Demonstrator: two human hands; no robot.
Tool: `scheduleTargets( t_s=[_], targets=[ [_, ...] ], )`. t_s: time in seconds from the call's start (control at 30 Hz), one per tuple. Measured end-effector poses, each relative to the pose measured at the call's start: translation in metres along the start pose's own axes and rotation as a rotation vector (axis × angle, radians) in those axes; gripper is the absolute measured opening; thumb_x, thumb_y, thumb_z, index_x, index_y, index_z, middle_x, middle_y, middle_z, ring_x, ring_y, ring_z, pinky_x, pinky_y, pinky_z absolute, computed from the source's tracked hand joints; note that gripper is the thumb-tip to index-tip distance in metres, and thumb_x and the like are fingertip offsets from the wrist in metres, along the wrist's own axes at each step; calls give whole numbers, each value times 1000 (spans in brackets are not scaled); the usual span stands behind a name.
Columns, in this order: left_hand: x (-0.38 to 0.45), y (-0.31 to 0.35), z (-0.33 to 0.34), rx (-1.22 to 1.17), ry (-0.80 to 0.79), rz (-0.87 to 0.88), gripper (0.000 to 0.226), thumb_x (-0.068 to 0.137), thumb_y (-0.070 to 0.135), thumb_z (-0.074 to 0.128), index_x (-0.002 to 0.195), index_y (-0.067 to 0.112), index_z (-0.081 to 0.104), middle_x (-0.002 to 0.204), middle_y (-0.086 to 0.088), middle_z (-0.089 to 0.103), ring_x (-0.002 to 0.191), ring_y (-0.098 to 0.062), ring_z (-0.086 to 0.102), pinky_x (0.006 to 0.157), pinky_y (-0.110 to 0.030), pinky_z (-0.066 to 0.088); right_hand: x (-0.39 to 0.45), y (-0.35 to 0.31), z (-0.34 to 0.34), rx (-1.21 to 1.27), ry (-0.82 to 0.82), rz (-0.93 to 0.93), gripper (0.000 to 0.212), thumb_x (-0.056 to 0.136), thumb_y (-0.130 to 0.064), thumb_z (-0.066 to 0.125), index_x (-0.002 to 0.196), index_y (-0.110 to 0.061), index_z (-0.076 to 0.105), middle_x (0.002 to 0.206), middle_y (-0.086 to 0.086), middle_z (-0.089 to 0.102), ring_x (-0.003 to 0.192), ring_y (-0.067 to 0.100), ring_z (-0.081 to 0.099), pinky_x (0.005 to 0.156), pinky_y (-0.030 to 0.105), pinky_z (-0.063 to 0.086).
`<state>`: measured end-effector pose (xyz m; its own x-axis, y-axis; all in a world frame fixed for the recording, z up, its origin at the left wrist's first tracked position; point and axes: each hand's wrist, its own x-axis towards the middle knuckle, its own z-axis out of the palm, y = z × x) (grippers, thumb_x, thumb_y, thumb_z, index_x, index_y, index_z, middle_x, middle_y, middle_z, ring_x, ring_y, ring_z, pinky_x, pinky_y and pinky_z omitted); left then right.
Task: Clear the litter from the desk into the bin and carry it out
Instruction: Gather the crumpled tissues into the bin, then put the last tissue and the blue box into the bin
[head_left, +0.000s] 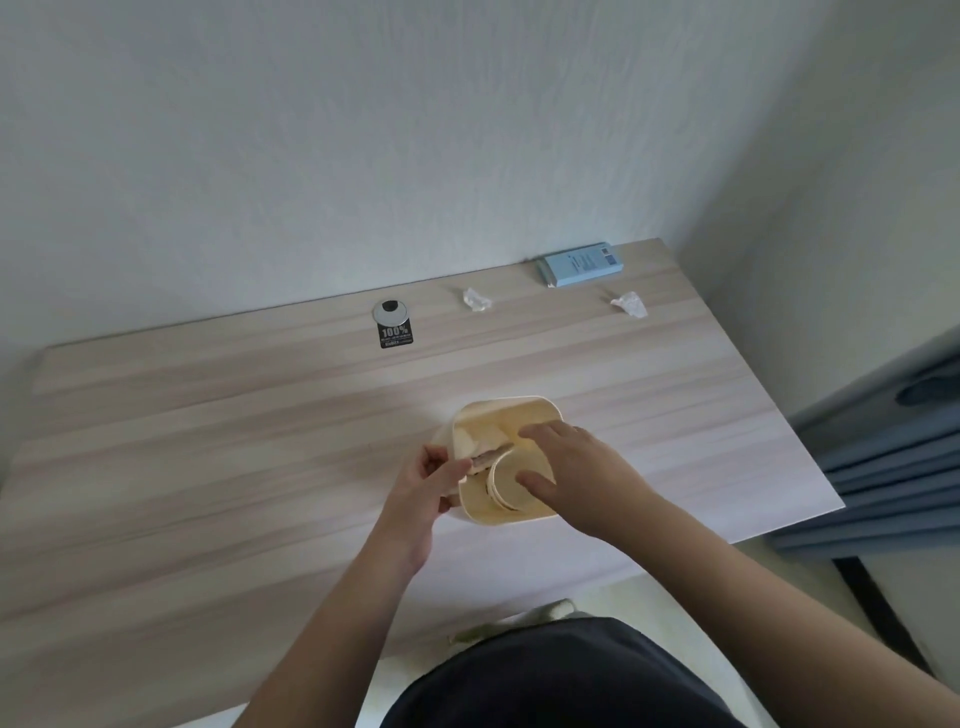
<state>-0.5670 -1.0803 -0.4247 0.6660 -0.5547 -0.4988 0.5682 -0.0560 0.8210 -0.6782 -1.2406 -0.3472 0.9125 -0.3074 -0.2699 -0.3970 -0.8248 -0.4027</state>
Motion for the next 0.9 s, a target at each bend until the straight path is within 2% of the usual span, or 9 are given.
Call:
scheduleTargets(
  t_s=[0.13, 0.3, 0.47, 0.57, 0.67, 0.77, 0.9],
  targets=[
    [4, 1, 0, 46, -11, 20, 15, 83, 8, 70, 88, 11, 56, 64, 10, 64, 56, -6, 59, 49, -19, 43, 4, -3, 11, -36, -55, -40, 45, 95, -24, 45, 139, -17, 40, 140, 3, 48, 126, 24, 44, 99, 32, 36],
    [9, 9, 11, 79, -38, 33, 26, 68, 22, 72, 86, 11, 57, 66, 6, 60, 56, -9, 54, 50, -20, 41, 15, 5, 22, -205, -141, -123, 55, 90, -10, 42, 144, -7, 31, 144, 11, 43, 126, 27, 44, 102, 34, 37],
    [21, 6, 28, 108, -39, 31, 14, 82, 6, 69, 83, 9, 56, 61, 6, 57, 51, -9, 54, 48, -18, 41, 28, 20, 27, -271, -156, -109, 44, 91, -10, 41, 134, -11, 41, 127, 9, 58, 114, 27, 53, 99, 36, 40],
    [31, 9, 44, 118, -30, 16, 19, 76, 15, 72, 84, 9, 56, 62, 6, 59, 53, -9, 55, 49, -19, 41, 34, 37, 18, -222, -96, -126, 44, 91, -10, 40, 135, -13, 43, 122, 8, 60, 109, 27, 56, 95, 35, 42],
    [47, 10, 65, 127, 37, 0, 29, 69, 27, 71, 88, 10, 57, 76, -5, 60, 67, -18, 53, 59, -30, 36, 40, 64, -6, -157, 4, -156, 42, 91, -14, 42, 133, -18, 47, 117, 4, 62, 104, 25, 58, 86, 33, 43],
    [62, 8, 90, 98, 99, -3, 28, 69, 25, 70, 89, 10, 56, 85, -13, 58, 76, -24, 49, 63, -37, 34, 50, 102, -37, -129, 143, -127, 37, 91, -18, 43, 127, -20, 56, 112, 1, 66, 101, 24, 60, 86, 34, 45],
    [82, 10, 123, 77, 147, -22, 33, 69, 25, 70, 95, 9, 57, 88, -12, 58, 79, -23, 47, 66, -36, 35, 75, 171, -79, -57, 252, -13, 32, 91, -14, 49, 120, -15, 64, 113, 4, 68, 100, 27, 62, 85, 37, 47]
  ],
)
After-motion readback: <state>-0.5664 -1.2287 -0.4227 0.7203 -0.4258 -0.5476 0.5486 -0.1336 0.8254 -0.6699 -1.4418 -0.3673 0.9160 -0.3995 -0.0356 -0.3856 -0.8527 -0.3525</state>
